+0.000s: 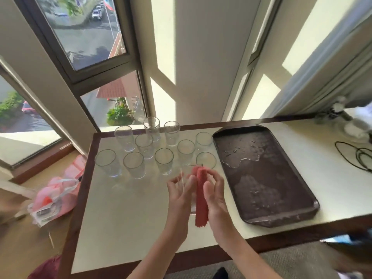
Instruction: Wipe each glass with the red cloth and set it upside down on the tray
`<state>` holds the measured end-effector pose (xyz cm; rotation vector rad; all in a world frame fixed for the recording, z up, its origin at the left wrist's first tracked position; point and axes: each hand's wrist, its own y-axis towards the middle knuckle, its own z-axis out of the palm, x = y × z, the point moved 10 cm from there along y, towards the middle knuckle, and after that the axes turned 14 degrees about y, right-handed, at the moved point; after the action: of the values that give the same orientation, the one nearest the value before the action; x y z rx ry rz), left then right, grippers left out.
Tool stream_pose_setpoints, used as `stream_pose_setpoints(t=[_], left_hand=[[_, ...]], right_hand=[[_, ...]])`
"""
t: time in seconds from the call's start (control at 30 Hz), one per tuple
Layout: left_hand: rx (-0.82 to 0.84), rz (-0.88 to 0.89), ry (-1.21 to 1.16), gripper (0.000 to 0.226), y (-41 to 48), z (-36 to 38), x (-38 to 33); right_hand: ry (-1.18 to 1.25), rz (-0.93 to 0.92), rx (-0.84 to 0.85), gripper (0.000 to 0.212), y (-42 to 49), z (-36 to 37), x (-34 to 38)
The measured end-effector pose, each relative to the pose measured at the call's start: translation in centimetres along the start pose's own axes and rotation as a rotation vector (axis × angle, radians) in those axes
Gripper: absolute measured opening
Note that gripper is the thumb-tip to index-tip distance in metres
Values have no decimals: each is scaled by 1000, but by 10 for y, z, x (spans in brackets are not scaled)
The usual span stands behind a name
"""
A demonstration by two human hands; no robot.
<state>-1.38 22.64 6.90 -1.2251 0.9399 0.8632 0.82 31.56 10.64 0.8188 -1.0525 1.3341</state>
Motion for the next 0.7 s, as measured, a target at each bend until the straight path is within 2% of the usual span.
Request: stream_pose_setpoints(t=[0.1, 0.2, 0.33, 0.43, 0.6, 0.7], left_hand=[[0, 65, 16, 73, -4, 19, -14], [-33, 114, 101, 56, -3, 24, -28], [-31, 188, 207, 36, -3, 25, -44], [-34, 170, 193, 42, -5, 22, -40], [-24, 134, 117, 58, -12, 27, -30], [-43, 126, 118, 52, -12, 26, -29]], right_hand=[[87, -43, -116, 45, 11, -16, 17], [100, -59, -144, 52, 13, -20, 23], [-56, -140, -169, 60, 0, -16, 25], [-86, -122, -169, 62, 2, -19, 25], [104, 39, -184, 51, 20, -27, 24], [1, -74, -194, 53, 10, -21, 26]])
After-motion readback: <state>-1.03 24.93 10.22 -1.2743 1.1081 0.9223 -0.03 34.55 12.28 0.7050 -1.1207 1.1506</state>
